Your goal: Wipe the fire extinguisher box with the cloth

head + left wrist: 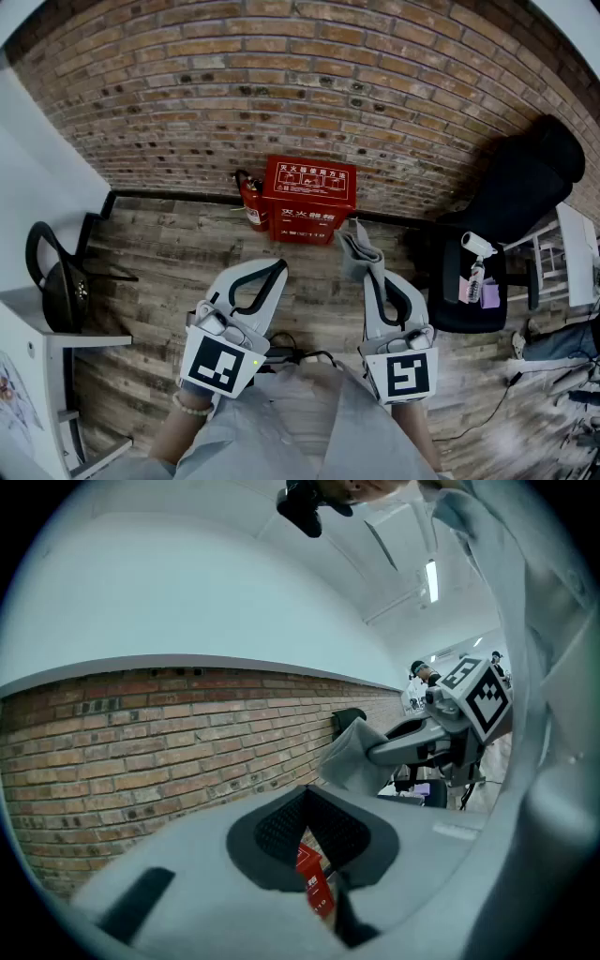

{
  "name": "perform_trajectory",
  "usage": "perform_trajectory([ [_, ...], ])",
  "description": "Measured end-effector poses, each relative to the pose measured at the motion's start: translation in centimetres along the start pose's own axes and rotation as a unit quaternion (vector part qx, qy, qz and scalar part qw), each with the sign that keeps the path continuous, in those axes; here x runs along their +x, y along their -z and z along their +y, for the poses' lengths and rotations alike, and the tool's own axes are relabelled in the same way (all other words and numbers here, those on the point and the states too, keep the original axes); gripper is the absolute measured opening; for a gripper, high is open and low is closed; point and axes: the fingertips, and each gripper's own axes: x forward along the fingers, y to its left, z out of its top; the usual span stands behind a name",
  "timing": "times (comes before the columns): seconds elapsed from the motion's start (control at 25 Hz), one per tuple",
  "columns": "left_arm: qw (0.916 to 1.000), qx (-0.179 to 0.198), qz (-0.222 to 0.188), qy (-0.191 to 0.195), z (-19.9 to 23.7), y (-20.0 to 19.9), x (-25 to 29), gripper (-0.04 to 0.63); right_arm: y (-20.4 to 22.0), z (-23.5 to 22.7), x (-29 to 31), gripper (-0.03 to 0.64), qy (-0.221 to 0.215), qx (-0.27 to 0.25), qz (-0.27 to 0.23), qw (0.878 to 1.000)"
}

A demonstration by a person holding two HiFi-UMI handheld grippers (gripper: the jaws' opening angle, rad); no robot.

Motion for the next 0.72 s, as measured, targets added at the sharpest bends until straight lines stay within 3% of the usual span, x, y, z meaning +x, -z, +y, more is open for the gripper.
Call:
perform_trajectory([
  [0.72, 0.9999, 0.002, -0.007, 0.009, 0.8, 0.3, -0.5, -0.009, -0.1, 1.1, 0.5, 0.018, 0.004, 0.000, 0.009, 1.000],
])
